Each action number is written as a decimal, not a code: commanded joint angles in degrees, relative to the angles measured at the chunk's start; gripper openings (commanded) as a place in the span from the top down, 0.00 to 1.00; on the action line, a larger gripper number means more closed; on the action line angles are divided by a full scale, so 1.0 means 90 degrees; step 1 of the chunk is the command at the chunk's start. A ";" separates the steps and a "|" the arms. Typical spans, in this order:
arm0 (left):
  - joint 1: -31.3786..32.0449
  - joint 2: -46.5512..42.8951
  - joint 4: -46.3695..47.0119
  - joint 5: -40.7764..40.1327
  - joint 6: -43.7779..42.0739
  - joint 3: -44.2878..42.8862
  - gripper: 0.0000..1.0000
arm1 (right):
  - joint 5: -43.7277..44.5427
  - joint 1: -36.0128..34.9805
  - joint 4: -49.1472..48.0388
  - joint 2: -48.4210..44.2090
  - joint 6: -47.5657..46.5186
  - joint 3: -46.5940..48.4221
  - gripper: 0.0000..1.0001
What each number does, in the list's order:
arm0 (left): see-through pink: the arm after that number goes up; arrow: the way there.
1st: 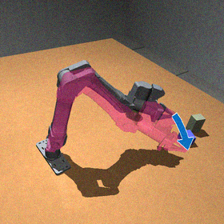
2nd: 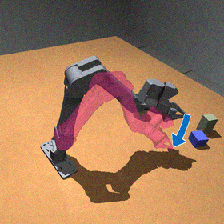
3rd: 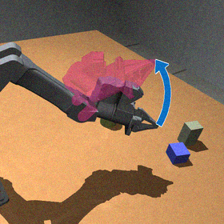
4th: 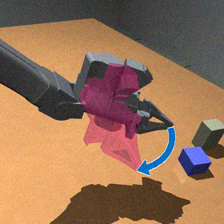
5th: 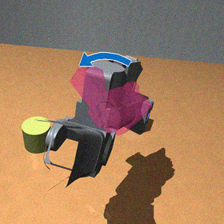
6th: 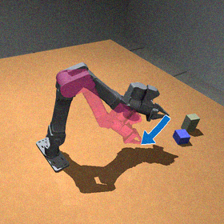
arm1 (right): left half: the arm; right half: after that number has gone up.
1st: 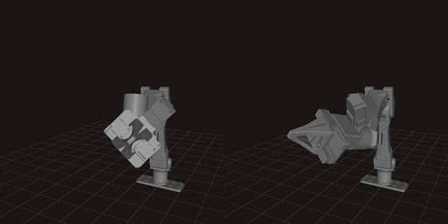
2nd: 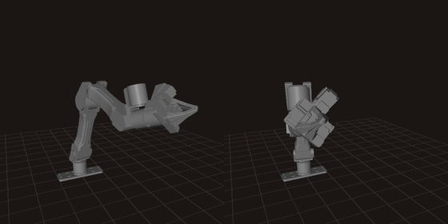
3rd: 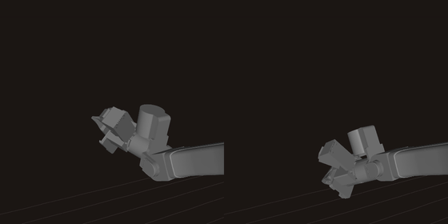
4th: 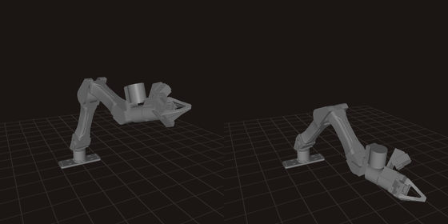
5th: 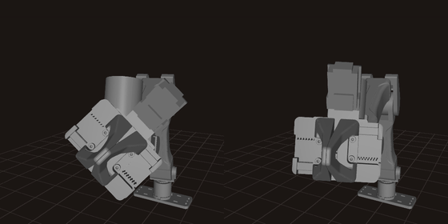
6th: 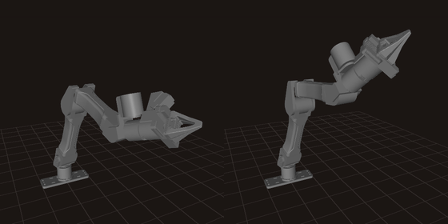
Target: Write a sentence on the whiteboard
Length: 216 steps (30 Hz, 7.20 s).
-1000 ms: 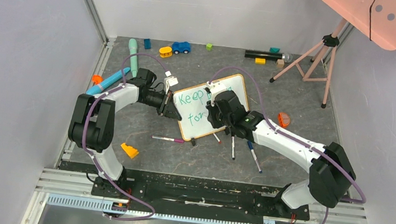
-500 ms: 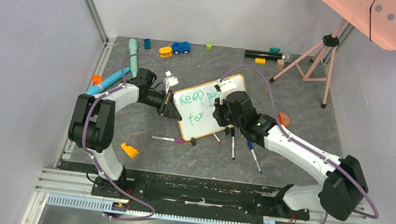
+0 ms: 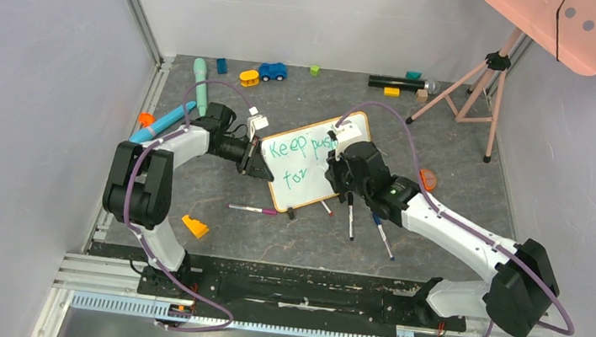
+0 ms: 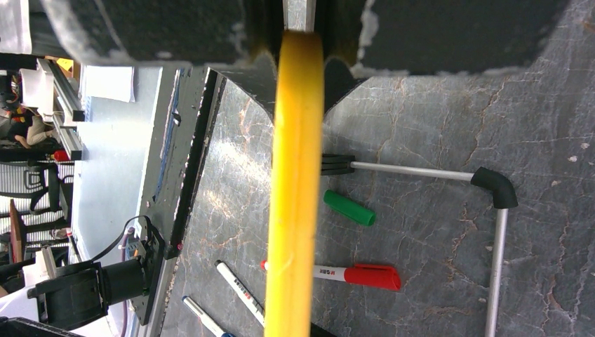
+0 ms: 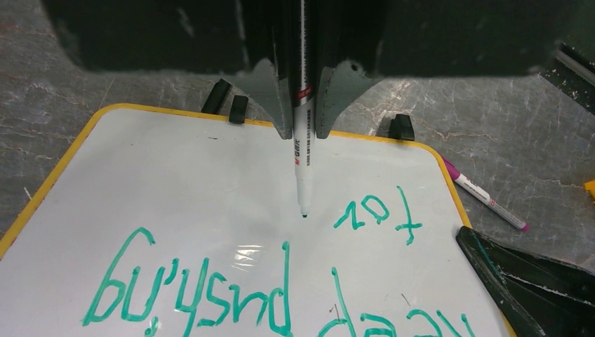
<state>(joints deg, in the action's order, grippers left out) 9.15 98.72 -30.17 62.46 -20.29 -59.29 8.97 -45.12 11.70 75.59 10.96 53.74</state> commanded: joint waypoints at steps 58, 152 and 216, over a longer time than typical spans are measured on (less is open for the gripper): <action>0.0370 0.0232 -0.0690 -0.0846 -0.0541 0.0210 0.98 | -0.0354 0.0335 -0.0514 -0.0328 -0.0418 -0.0391 1.00; 0.0370 0.0145 -0.0740 -0.0814 -0.0642 0.0240 0.98 | -0.0447 0.0348 -0.0492 0.0840 -0.0839 0.0343 1.00; 0.0365 0.0169 -0.0778 -0.0792 -0.0665 0.0220 0.98 | -0.0582 0.0618 -0.0440 0.0129 -0.0663 -0.0297 1.00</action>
<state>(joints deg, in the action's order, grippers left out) 9.41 98.72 -31.05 62.02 -20.80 -59.70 3.90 -39.83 10.35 75.96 4.67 51.22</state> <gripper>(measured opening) 0.133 0.118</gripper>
